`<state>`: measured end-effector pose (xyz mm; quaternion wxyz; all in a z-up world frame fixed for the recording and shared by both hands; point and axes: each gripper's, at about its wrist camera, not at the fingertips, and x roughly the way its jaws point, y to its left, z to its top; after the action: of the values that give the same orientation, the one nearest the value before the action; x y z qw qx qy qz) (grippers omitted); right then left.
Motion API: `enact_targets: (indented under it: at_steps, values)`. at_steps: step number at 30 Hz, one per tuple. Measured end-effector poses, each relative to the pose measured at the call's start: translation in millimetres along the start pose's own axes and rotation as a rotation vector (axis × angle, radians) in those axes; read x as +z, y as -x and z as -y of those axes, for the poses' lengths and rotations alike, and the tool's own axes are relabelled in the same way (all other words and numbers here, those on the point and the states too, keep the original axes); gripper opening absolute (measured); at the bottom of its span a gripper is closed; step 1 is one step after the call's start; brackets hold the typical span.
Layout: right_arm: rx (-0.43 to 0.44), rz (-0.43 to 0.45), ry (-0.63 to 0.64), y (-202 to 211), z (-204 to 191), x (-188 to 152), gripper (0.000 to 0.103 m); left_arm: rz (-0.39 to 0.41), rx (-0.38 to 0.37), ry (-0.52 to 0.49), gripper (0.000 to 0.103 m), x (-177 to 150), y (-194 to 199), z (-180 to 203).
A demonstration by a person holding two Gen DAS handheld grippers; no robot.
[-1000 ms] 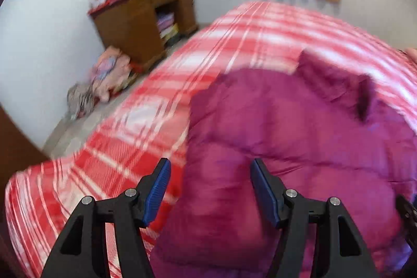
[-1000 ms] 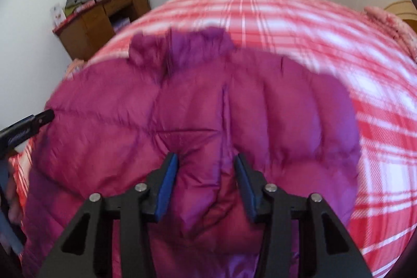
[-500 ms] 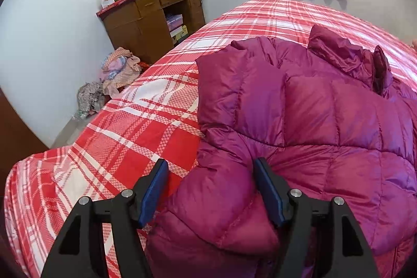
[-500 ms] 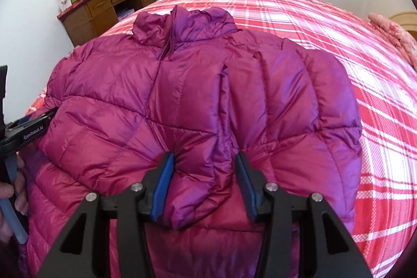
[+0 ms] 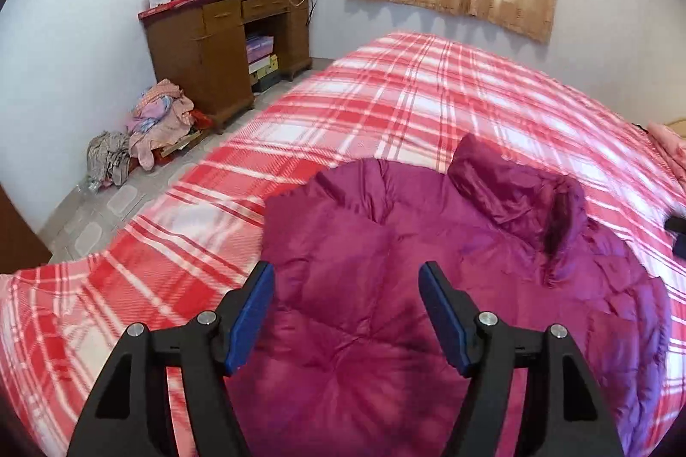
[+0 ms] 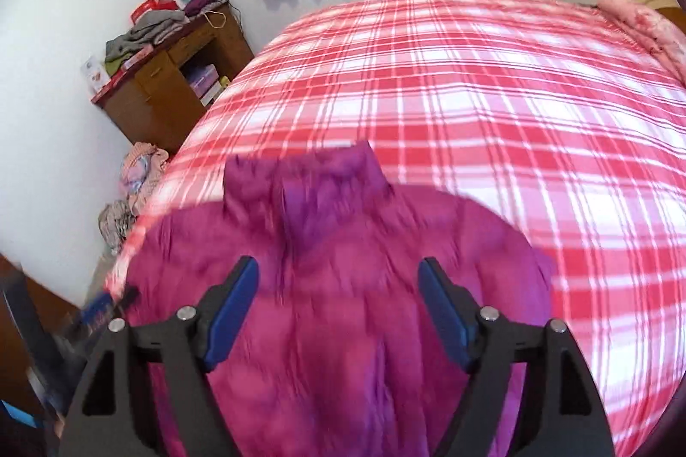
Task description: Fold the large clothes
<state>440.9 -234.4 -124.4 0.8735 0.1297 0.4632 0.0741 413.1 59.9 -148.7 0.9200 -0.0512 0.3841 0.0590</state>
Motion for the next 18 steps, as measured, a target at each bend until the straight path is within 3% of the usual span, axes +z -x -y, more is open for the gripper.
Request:
enact_targets:
  at_steps: [2,5,8,16,18]
  values:
    - [0.006,-0.037,-0.058,-25.3,2.9,21.1,0.079,-0.02,-0.008,0.005,0.07,-12.2,-12.4,7.4]
    - [0.019,-0.078,-0.14,-59.5,4.8,39.8,0.079,0.044,0.045,-0.028,0.07,-35.3,-19.0,19.3]
    - [-0.001,-0.11,-0.122,-85.5,-3.5,47.2,0.079,0.057,0.094,-0.063,0.071,-38.3,-20.5,27.9]
    - [-0.028,-0.172,-0.106,-136.2,-14.5,57.5,0.08,0.059,0.122,-0.063,0.074,-38.2,-23.5,27.2]
    - [-0.047,-0.211,-0.073,-144.6,-17.1,54.4,0.075,0.06,0.122,-0.063,0.074,-38.9,-22.4,26.7]
